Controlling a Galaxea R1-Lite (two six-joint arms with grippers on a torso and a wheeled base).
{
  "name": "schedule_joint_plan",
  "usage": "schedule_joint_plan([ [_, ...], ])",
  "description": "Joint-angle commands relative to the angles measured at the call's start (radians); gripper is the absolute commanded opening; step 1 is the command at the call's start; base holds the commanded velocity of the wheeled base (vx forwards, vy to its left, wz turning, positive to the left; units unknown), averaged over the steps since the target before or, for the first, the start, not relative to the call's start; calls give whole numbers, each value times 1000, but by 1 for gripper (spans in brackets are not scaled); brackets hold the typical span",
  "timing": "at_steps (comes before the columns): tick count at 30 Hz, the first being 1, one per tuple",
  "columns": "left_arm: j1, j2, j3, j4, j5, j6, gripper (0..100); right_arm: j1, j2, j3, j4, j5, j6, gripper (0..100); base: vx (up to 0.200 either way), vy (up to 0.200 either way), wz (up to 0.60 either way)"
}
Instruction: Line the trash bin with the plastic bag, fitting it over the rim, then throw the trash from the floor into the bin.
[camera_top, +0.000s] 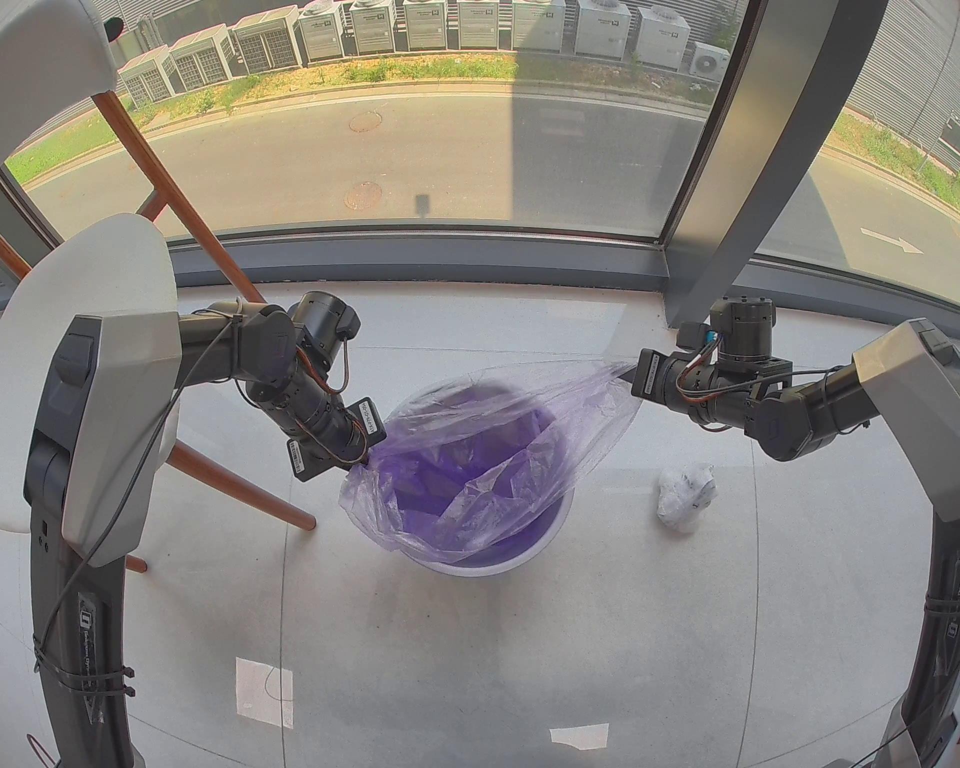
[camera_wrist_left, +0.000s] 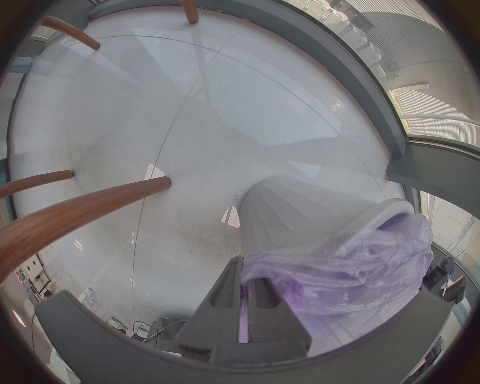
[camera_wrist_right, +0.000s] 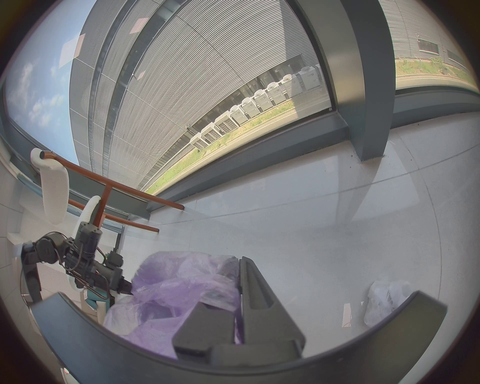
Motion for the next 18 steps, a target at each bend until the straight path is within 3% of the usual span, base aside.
schedule_joint_plan([
  [1, -11, 6, 0, 0, -5, -15, 0, 3, -94, 19, -2, 6, 17, 0, 0, 0, 0],
  [8, -22, -8, 0, 35, -69, -158, 0, 7, -142, 34, -1, 9, 55, 0, 0, 0, 0],
  [16, -11, 8, 0, 365, -68, -130, 0, 35, -145, 138, -2, 3, 43, 0, 0, 0, 0],
  [18, -8, 23, 0, 394, -66, -118, 0, 49, -147, 160, -2, 2, 43, 0, 0, 0, 0],
])
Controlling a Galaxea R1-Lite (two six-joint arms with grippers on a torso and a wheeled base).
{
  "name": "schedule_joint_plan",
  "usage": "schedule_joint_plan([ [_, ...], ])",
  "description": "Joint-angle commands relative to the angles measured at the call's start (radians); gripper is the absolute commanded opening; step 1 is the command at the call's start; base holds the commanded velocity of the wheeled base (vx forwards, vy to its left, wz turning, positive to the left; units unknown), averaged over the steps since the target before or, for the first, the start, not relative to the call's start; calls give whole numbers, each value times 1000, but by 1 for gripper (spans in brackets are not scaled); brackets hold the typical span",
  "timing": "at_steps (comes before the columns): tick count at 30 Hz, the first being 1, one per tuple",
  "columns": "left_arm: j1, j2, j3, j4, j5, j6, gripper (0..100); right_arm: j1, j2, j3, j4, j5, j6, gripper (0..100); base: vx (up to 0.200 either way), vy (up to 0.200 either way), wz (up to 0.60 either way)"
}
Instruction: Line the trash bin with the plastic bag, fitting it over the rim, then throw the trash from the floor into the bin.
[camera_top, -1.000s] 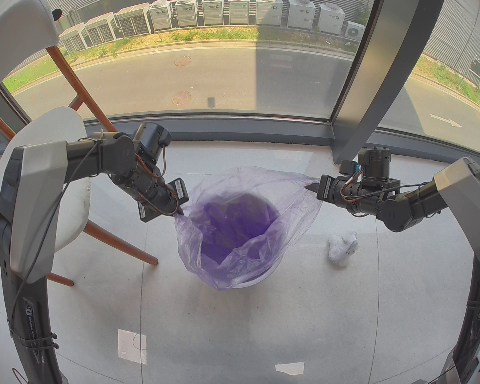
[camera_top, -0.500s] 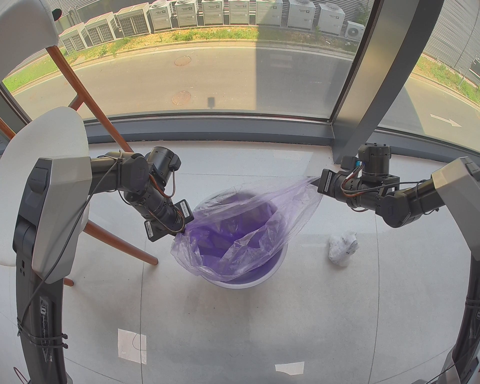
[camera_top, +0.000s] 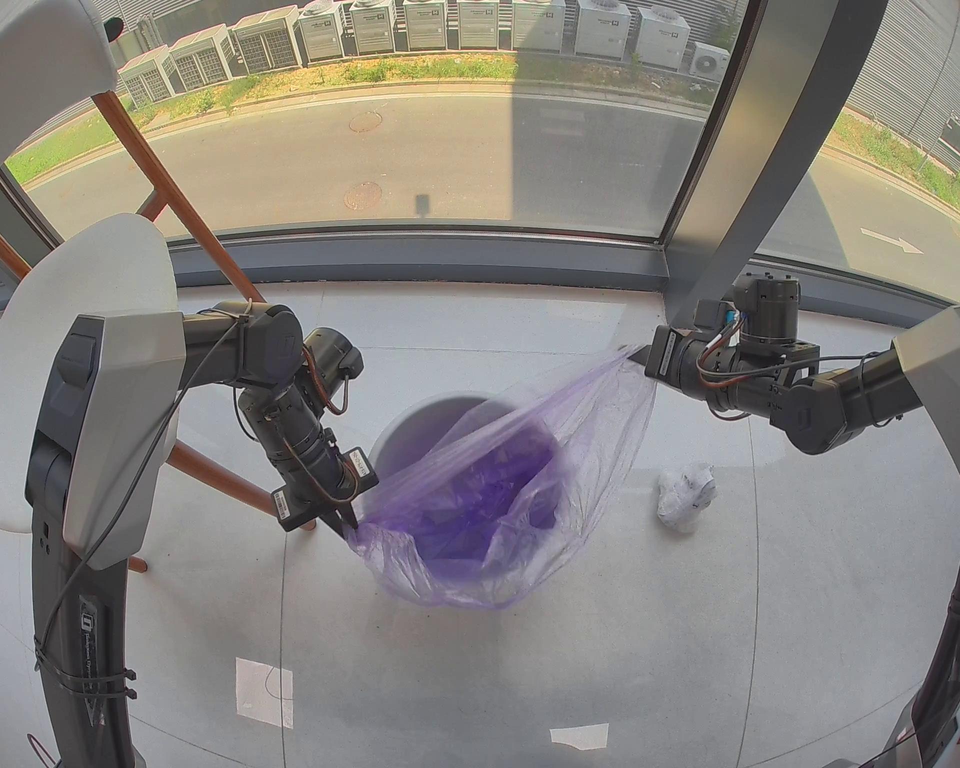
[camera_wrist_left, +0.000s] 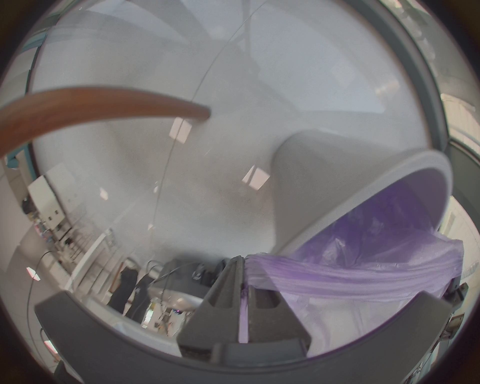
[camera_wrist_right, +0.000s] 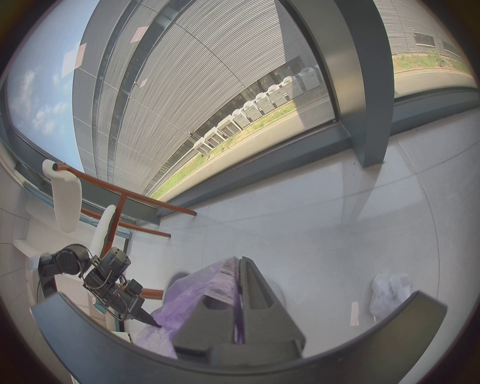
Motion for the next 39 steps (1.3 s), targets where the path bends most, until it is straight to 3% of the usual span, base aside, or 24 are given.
schedule_joint_plan([
  [1, 18, 48, 0, 72, 16, 48, 0, 44, -15, 91, -3, -3, -6, 0, 0, 0, 0],
  [10, 21, 27, 0, 35, 53, 94, 0, 102, -15, 158, -143, -5, -4, 0, 0, 0, 0],
  [17, -44, -61, 0, 61, 55, 83, 0, 99, -46, 191, -152, -3, 0, 0, 0, 0, 0],
  [23, -107, -111, 0, 336, 65, 92, 0, 93, -63, 234, -153, -5, -3, 0, 0, 0, 0],
  [24, -119, -111, 0, 451, 70, 94, 0, 93, -65, 246, -153, -5, -3, 0, 0, 0, 0],
  [26, -125, -105, 0, 524, 94, 77, 0, 93, -71, 258, -155, -5, -4, 0, 0, 0, 0],
  [29, -139, -73, 0, 501, 147, 14, 0, 93, -77, 277, -178, -5, -3, 0, 0, 0, 0],
  [37, -191, -9, 0, 507, 213, 20, 0, 92, -80, 300, -212, -6, -3, 0, 0, 0, 0],
  [39, -206, 40, 0, 506, 302, 23, 0, 92, -80, 300, -212, -6, -3, 0, 0, 0, 0],
])
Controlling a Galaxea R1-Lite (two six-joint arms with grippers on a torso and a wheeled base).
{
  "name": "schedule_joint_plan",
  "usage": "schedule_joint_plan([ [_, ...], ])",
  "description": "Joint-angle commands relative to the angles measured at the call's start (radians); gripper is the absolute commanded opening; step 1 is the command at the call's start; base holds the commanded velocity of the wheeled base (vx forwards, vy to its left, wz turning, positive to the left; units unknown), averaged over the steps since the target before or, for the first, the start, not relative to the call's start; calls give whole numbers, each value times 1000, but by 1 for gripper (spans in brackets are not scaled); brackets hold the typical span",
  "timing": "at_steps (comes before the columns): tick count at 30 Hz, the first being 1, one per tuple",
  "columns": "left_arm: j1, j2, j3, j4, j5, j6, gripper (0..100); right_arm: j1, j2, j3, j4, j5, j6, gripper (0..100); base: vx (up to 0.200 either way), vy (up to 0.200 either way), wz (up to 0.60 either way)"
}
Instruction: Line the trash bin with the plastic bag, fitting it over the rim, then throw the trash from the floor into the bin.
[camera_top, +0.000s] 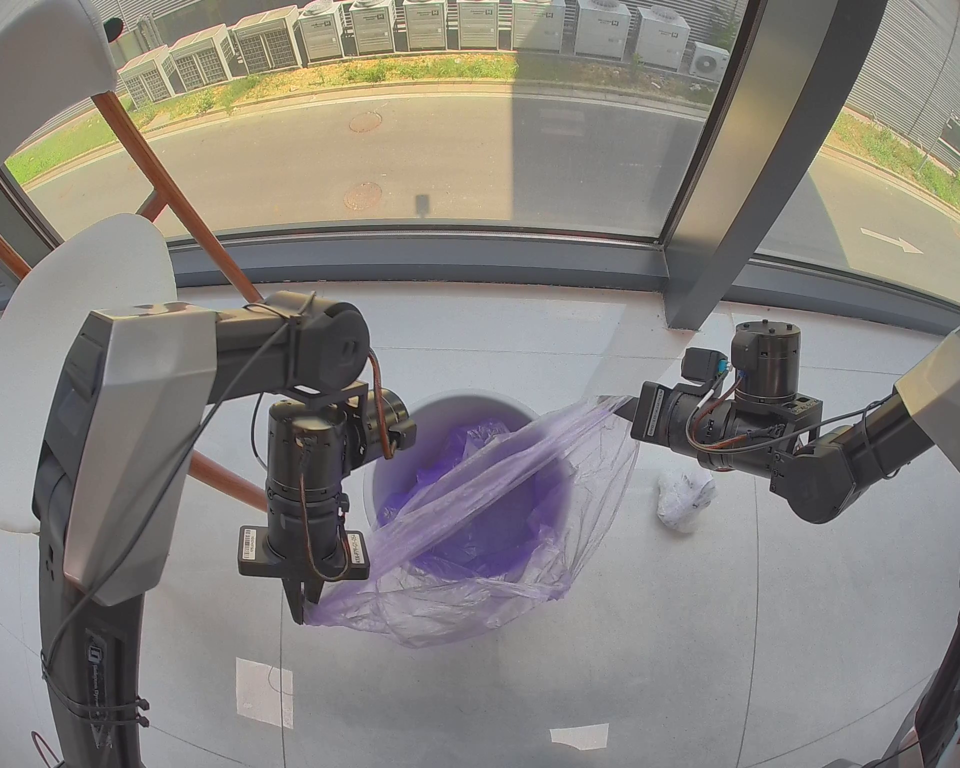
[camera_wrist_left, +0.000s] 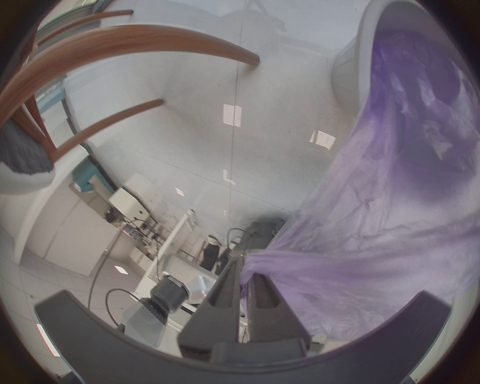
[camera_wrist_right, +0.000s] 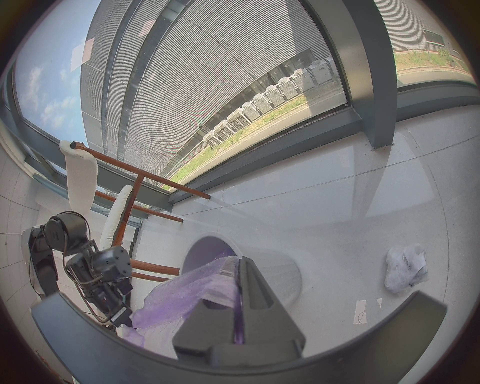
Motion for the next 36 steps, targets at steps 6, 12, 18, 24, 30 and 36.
schedule_joint_plan([
  [6, -30, 157, 0, -69, 107, 63, 0, 2, -10, 9, -10, 0, 0, 0, 0, 0, 0],
  [12, -61, 91, 0, 12, 114, 43, 0, -3, -18, 13, -10, 0, 0, 0, 0, 0, 0],
  [18, -61, -171, 0, -89, 114, 228, 0, 0, -15, 13, -10, 0, 2, 0, 0, 0, 0],
  [24, -47, -299, 215, -1129, 114, 242, 0, -3, -19, 24, -11, 0, 2, 0, 0, 0, 0],
  [30, -23, -414, 733, -1783, 41, 420, 0, -2, -31, 22, -10, 0, 2, 0, 0, 0, 0],
  [36, 34, -537, 828, -1821, 1, 466, 0, 2, -36, 30, -10, 0, 2, 0, 0, 0, 0],
])
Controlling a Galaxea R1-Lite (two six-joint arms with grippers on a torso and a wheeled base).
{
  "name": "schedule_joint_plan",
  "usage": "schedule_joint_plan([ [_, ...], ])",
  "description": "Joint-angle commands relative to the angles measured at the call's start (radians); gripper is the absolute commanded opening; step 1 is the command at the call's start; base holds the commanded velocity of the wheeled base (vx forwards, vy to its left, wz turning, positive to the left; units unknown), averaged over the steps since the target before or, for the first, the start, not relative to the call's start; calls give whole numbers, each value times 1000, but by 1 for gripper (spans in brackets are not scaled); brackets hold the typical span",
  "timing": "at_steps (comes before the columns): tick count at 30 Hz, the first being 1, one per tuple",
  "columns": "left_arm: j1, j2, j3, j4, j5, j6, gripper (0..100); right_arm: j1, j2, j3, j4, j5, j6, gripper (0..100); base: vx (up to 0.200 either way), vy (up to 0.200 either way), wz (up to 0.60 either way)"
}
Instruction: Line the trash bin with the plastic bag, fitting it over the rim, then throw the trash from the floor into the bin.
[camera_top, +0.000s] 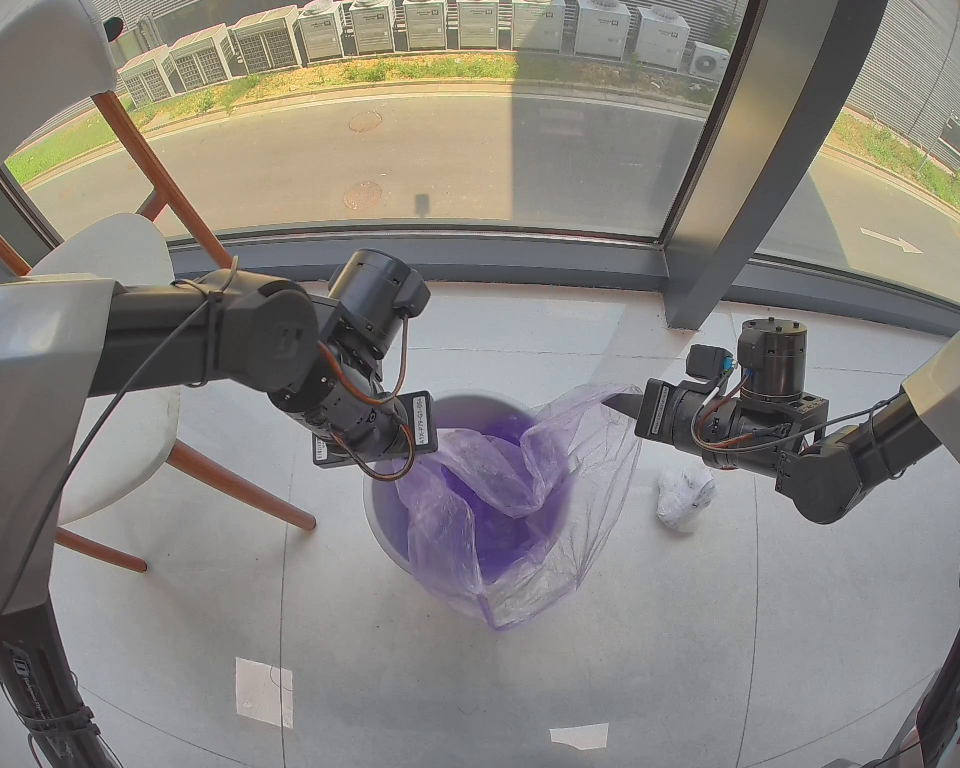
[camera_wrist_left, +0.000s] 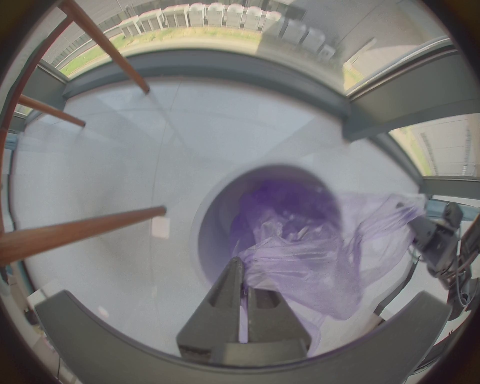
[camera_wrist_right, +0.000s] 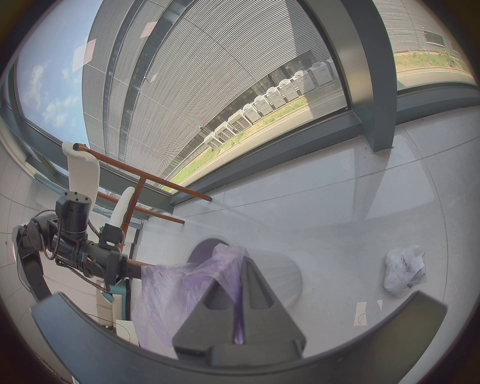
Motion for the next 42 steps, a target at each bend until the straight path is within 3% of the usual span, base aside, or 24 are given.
schedule_joint_plan([
  [1, 95, -307, 557, -844, -82, 231, 0, 3, -14, 12, -2, 1, -1, 0, 0, 0, 0],
  [6, 205, -344, 621, -845, -79, 366, 0, 0, -11, 14, 0, -1, -6, 0, 0, 0, 0],
  [9, 239, -361, 690, -848, -78, 385, 0, -10, -8, 14, 0, -6, -18, 0, 0, 0, 0],
  [14, 242, -387, 758, -848, -78, 383, 0, -24, -2, 12, 0, -6, -48, 0, 0, 0, 0],
  [22, 244, -376, 749, -851, -72, 379, 0, -73, 21, -15, -2, -4, -67, 0, 0, 0, 0],
  [33, 198, -289, 717, -972, -75, 350, 0, -67, 69, -89, 9, 2, -65, 0, 0, 0, 0],
  [34, 194, -280, 710, -977, -75, 339, 0, -64, 69, -88, 5, 2, -64, 100, 0, 0, 0],
  [42, 187, -209, 663, -983, -72, 323, 0, -64, -54, -32, 80, 7, -41, 100, 0, 0, 0],
])
